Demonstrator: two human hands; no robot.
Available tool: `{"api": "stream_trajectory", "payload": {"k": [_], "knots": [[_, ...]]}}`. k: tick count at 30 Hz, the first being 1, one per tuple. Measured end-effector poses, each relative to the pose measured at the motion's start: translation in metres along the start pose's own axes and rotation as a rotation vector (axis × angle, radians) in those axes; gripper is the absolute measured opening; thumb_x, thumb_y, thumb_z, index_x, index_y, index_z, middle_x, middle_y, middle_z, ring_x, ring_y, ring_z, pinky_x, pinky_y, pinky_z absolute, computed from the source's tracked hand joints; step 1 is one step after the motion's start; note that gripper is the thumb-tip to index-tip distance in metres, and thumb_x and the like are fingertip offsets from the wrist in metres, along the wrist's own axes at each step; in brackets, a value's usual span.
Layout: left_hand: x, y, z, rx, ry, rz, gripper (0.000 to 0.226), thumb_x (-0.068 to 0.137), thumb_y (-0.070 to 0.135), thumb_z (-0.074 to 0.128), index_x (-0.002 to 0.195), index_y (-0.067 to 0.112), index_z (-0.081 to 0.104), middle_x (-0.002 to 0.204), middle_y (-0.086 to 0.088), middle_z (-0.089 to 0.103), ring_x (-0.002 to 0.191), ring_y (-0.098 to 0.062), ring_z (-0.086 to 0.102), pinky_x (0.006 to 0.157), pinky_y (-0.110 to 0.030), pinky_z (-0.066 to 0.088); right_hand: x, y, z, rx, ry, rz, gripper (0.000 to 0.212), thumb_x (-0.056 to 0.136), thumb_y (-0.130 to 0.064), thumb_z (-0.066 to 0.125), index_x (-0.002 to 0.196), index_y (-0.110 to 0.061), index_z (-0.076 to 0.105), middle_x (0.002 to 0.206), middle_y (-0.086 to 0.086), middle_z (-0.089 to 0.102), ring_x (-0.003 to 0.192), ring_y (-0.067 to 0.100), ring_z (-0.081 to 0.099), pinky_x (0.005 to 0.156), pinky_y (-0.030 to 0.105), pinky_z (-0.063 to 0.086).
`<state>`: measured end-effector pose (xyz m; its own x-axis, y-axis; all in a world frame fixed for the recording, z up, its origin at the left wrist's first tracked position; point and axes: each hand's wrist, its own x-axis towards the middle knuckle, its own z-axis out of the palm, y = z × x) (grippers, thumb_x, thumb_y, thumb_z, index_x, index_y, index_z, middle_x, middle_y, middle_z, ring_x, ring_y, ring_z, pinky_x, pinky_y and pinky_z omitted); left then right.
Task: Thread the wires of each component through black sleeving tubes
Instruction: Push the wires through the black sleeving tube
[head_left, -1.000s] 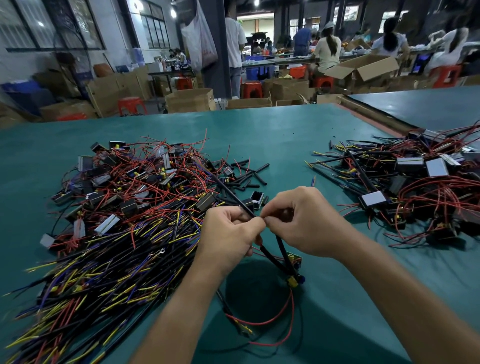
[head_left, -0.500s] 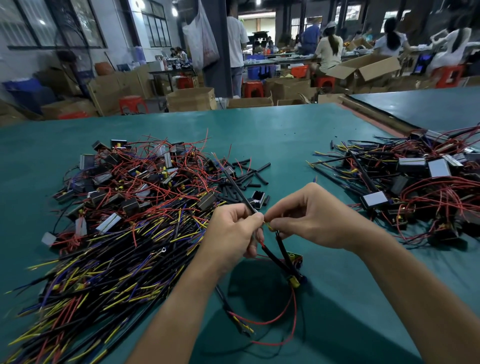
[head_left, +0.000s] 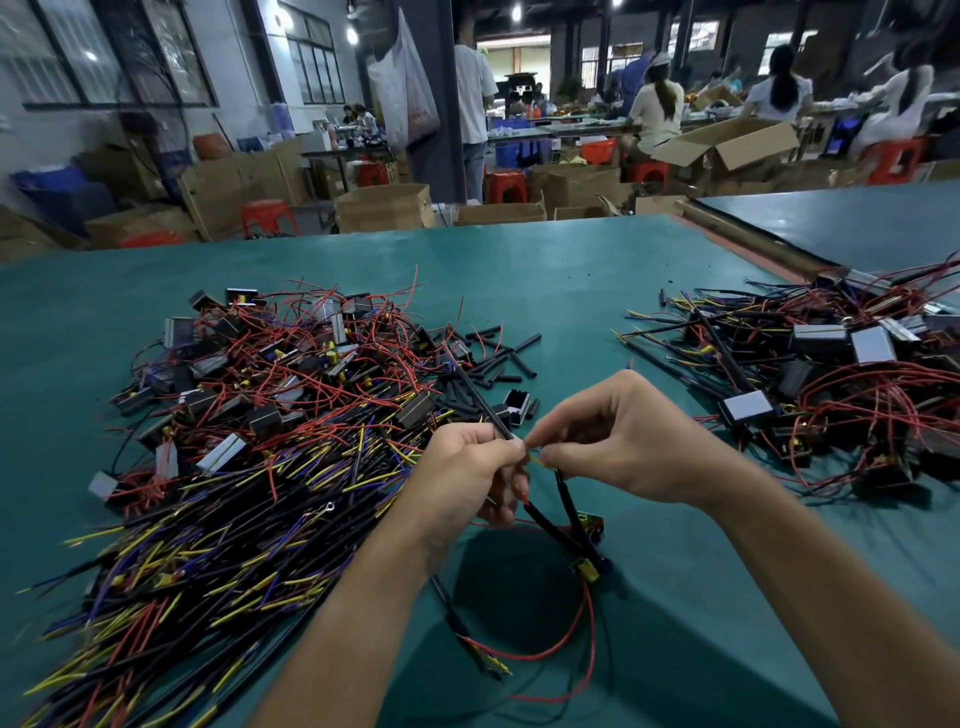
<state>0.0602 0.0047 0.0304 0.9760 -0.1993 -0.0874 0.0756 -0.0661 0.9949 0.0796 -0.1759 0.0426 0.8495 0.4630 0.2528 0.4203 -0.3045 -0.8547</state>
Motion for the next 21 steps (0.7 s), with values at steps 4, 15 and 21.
{"api": "stream_trajectory", "payload": {"k": [4, 15, 21], "knots": [[0.0002, 0.0008, -0.0015, 0.010, -0.011, 0.001, 0.034, 0.095, 0.010, 0.053, 0.060, 0.009, 0.052, 0.054, -0.006, 0.059, 0.038, -0.016, 0.047, 0.039, -0.021, 0.040, -0.0002, 0.0000, 0.0001, -0.055, 0.015, -0.008, 0.016, 0.084, -0.004, 0.071, 0.082, -0.019, 0.078, 0.051, -0.011, 0.048, 0.049, 0.007, 0.035, 0.047, 0.023, 0.027], [-0.0012, 0.0027, 0.0007, -0.061, 0.012, -0.064, 0.036, 0.092, 0.006, 0.052, 0.057, 0.012, 0.055, 0.051, -0.007, 0.056, 0.037, -0.016, 0.043, 0.039, -0.018, 0.036, -0.0019, -0.0033, 0.0021, -0.262, 0.033, -0.005, 0.014, 0.084, -0.012, 0.073, 0.081, -0.025, 0.078, 0.055, -0.010, 0.059, 0.051, 0.002, 0.042, 0.052, 0.016, 0.036], [-0.0015, 0.0035, -0.0005, -0.044, -0.029, -0.089, 0.031, 0.095, 0.008, 0.052, 0.064, 0.012, 0.057, 0.053, -0.004, 0.057, 0.040, -0.014, 0.044, 0.040, -0.018, 0.036, -0.0034, -0.0093, 0.0049, -0.305, 0.090, -0.026, 0.017, 0.080, -0.009, 0.071, 0.076, -0.024, 0.078, 0.055, -0.009, 0.064, 0.048, 0.001, 0.048, 0.050, 0.017, 0.039]]}}
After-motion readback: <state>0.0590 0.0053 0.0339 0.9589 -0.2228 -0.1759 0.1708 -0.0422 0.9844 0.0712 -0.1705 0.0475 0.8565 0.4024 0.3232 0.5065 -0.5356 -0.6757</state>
